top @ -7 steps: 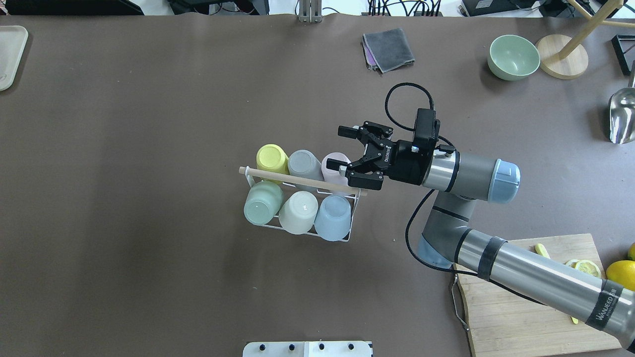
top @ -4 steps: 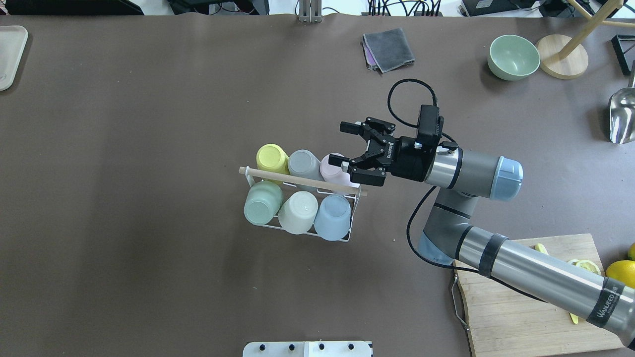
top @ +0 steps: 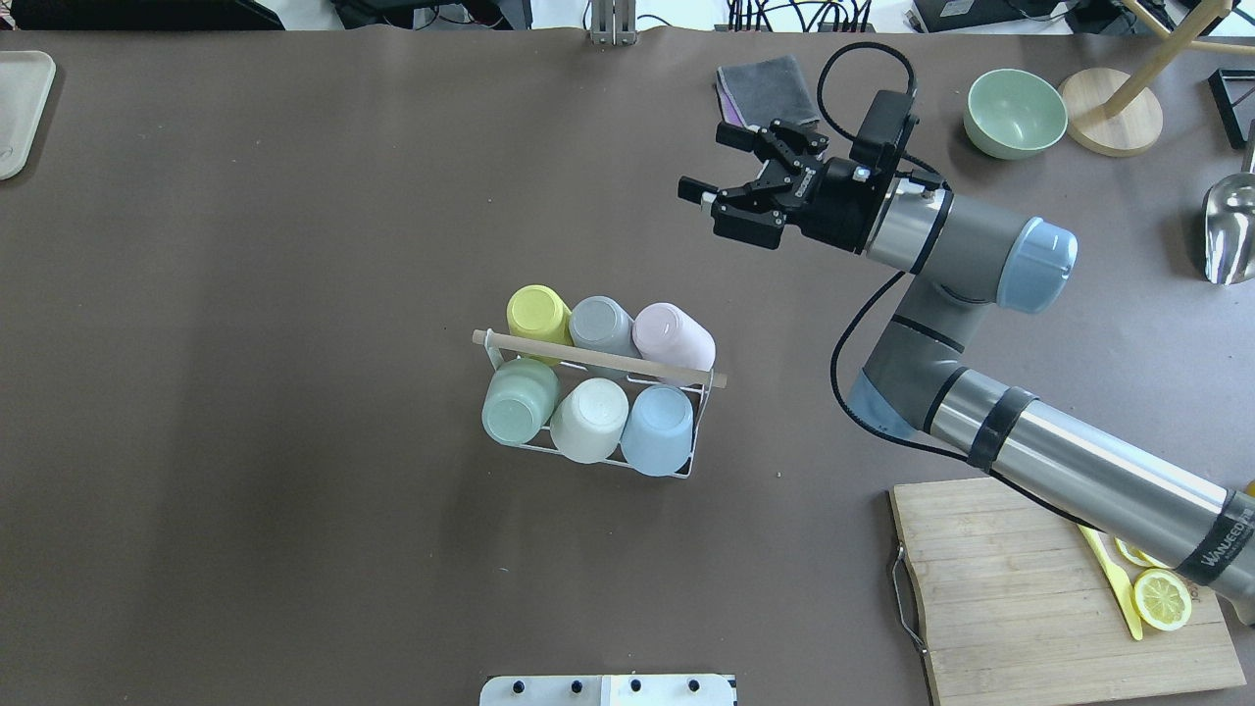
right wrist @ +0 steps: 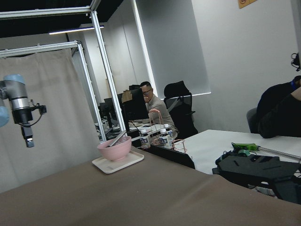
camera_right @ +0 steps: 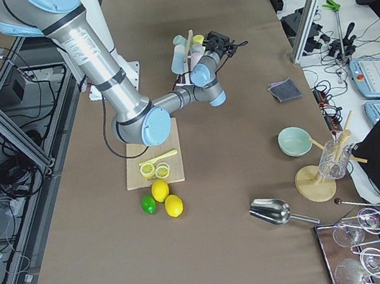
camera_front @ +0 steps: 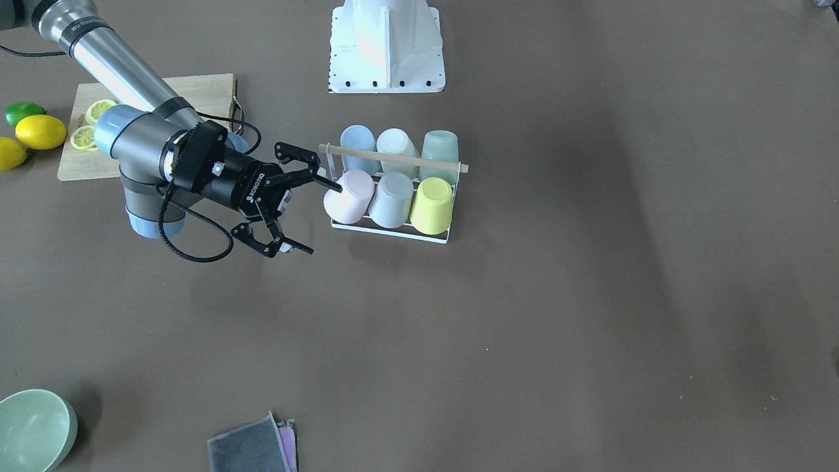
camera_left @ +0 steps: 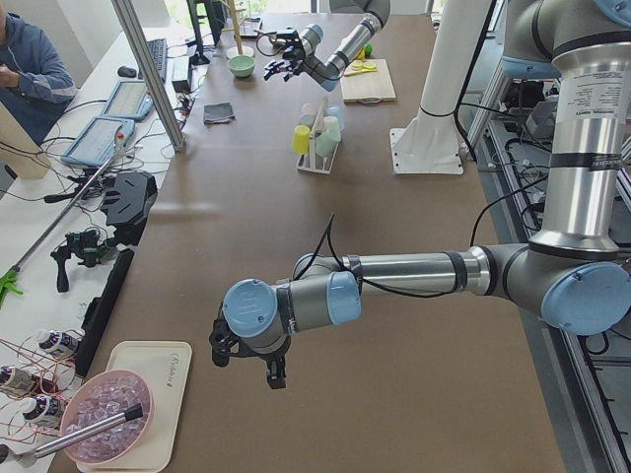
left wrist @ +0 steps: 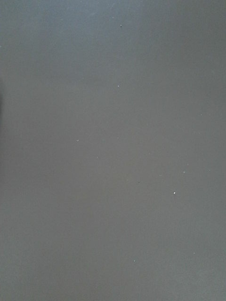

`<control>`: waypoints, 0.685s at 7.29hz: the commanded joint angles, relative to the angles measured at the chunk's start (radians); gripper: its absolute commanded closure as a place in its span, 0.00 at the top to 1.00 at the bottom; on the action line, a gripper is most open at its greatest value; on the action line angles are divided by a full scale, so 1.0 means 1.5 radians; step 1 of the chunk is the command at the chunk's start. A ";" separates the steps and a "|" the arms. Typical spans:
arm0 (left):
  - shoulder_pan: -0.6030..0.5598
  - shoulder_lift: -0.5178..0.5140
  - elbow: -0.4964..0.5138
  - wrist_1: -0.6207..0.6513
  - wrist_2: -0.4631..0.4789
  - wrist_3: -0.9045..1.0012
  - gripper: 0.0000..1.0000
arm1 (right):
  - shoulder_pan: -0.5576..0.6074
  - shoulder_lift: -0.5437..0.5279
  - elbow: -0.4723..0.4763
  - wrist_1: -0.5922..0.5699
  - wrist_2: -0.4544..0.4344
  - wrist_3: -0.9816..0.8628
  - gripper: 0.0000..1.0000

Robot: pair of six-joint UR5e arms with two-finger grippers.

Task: Place cup on cup holder

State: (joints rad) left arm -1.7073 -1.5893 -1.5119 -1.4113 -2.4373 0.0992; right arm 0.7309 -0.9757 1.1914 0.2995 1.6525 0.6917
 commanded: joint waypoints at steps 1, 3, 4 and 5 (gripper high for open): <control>0.000 0.001 -0.001 0.000 0.000 -0.001 0.98 | 0.042 -0.006 0.055 -0.210 -0.058 0.001 1.00; 0.000 0.001 -0.001 0.000 0.000 -0.001 0.98 | 0.054 -0.034 0.115 -0.431 -0.080 0.001 1.00; 0.000 0.001 -0.001 0.000 0.000 -0.001 0.98 | 0.059 -0.074 0.194 -0.604 -0.081 0.002 1.00; 0.000 0.001 -0.001 0.000 0.000 -0.001 0.98 | 0.064 -0.104 0.264 -0.761 -0.073 0.002 1.00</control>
State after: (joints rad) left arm -1.7070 -1.5877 -1.5140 -1.4113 -2.4375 0.0982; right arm 0.8166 -1.0721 1.4573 -0.5429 1.5363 0.6943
